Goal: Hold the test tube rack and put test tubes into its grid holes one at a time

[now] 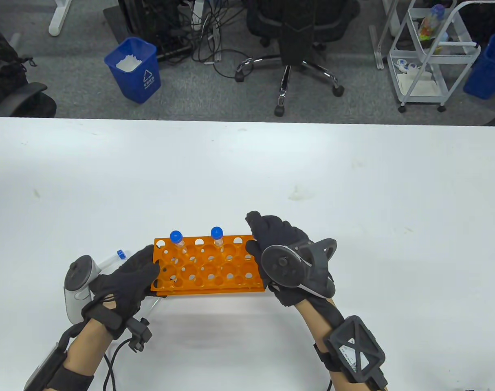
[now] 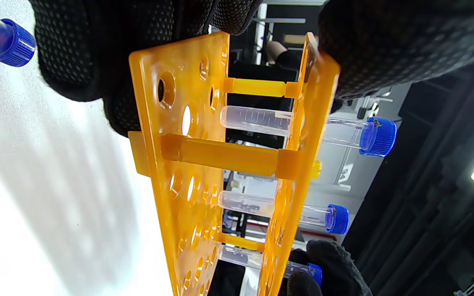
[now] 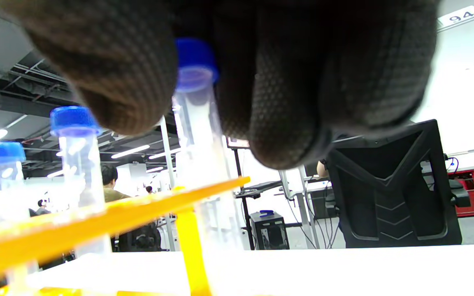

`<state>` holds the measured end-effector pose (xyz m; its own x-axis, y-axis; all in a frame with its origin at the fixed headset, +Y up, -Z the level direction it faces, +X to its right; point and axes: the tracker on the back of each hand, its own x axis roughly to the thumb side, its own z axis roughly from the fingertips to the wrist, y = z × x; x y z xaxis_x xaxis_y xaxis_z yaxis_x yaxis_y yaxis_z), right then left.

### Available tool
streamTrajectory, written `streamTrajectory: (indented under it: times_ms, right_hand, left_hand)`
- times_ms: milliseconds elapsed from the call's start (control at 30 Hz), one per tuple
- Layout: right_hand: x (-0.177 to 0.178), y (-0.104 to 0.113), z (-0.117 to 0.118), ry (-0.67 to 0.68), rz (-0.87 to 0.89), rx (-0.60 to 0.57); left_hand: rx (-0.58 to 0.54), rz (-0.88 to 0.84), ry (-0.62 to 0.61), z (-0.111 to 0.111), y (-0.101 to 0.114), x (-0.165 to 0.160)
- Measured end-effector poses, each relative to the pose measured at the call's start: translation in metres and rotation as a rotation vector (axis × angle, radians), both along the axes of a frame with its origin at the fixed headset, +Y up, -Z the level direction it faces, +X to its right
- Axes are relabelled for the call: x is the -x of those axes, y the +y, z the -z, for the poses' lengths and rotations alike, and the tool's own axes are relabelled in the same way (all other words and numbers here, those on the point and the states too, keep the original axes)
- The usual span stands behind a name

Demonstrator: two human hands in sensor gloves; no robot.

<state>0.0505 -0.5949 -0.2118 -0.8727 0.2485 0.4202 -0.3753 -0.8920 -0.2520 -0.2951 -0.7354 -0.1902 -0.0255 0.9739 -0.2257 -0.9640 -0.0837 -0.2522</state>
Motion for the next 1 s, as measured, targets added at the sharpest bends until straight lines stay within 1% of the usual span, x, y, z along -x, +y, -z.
streamTrajectory:
  times_ms: [233,400,467,533,600,667,867,1000]
  right_hand:
    - [-0.008,0.007,-0.004,-0.008,-0.025,0.051]
    - [-0.024,0.021,-0.015,-0.046,0.047,-0.002]
    - [-0.032,0.025,-0.021,-0.073,0.090,-0.036]
    - [-0.041,0.026,-0.028,-0.090,0.147,-0.046]
    - [-0.049,0.022,-0.033,-0.108,0.214,-0.044]
    - [-0.056,0.014,-0.036,-0.107,0.263,-0.005]
    - [-0.066,-0.022,-0.034,-0.074,0.367,0.124]
    - [-0.067,-0.050,-0.030,-0.049,0.460,0.264]
  left_hand:
    - [0.003,-0.001,0.003,0.000,0.000,0.000]
    - [0.004,0.000,0.008,0.000,0.000,0.001]
    - [0.004,0.000,0.009,0.000,0.000,0.001]
    - [0.004,0.000,0.010,0.000,0.000,0.001]
    - [0.004,-0.001,0.010,0.000,0.000,0.001]
    - [0.003,-0.001,0.011,0.000,0.000,0.001]
    - [0.006,0.003,0.017,0.000,0.000,0.001]
    - [0.000,0.003,0.021,0.001,0.000,0.001]
